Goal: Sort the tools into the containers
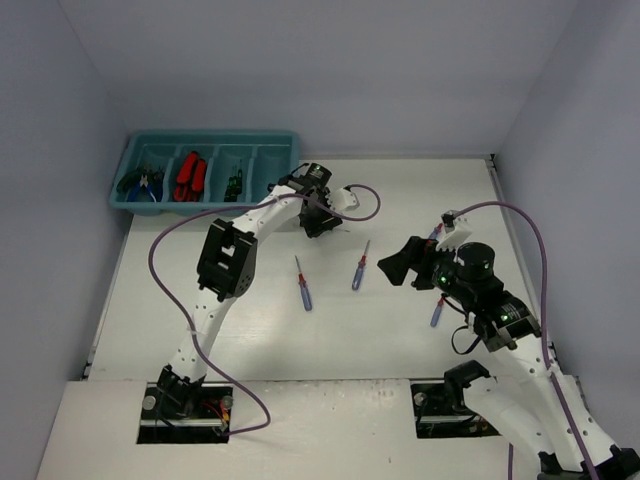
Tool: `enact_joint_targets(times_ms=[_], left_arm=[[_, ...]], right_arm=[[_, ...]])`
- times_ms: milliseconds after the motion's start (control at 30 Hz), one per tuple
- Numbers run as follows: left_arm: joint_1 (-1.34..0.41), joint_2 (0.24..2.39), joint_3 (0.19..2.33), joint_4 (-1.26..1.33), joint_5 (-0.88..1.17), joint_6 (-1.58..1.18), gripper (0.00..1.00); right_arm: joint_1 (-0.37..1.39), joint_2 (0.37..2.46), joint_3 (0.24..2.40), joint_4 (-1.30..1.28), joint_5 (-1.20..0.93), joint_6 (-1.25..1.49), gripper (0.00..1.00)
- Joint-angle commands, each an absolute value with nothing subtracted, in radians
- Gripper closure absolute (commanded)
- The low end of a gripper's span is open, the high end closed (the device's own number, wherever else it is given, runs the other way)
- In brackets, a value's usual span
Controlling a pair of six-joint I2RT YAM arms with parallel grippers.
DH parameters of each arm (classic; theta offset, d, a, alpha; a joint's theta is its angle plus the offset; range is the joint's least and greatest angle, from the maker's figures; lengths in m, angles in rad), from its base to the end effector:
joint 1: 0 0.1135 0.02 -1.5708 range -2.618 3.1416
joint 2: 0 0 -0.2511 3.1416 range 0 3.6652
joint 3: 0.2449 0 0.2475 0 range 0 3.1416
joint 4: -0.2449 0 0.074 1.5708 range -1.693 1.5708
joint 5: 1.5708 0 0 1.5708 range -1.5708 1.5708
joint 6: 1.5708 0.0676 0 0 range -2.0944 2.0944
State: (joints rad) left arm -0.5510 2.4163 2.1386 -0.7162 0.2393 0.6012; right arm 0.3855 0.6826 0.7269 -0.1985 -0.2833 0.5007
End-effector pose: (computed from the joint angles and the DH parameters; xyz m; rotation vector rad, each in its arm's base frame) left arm 0.4444 -0.2919 0.1549 1.4628 2.0851 -0.2870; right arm 0.1779 0.0926 0.3211 -0.1153 1.8000 0.8882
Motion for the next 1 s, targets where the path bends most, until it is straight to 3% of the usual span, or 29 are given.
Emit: enact_joint_targets(times_ms=[0, 367, 533, 967], left_arm=[[-0.557, 2.413, 2.181, -0.713, 0.275, 0.627, 0.46], [-0.557, 2.441, 2.1, -0.755, 0.365, 0.539, 0.47], [-0.56, 2.403, 2.029, -0.759, 0.408, 0.455, 0.58], [-0.579, 2.334, 1.94, -0.757, 0.405, 0.177, 0.71]], right_arm=[[0.381, 0.683, 0.736, -0.171, -0.303, 0.506, 0.12], [0.38, 0.712, 0.738, -0.172, -0.287, 0.491, 0.12], [0.382, 0.735, 0.75, -0.172, -0.276, 0.482, 0.12], [0.381, 0.753, 0.762, -0.17, -0.253, 0.466, 0.12]])
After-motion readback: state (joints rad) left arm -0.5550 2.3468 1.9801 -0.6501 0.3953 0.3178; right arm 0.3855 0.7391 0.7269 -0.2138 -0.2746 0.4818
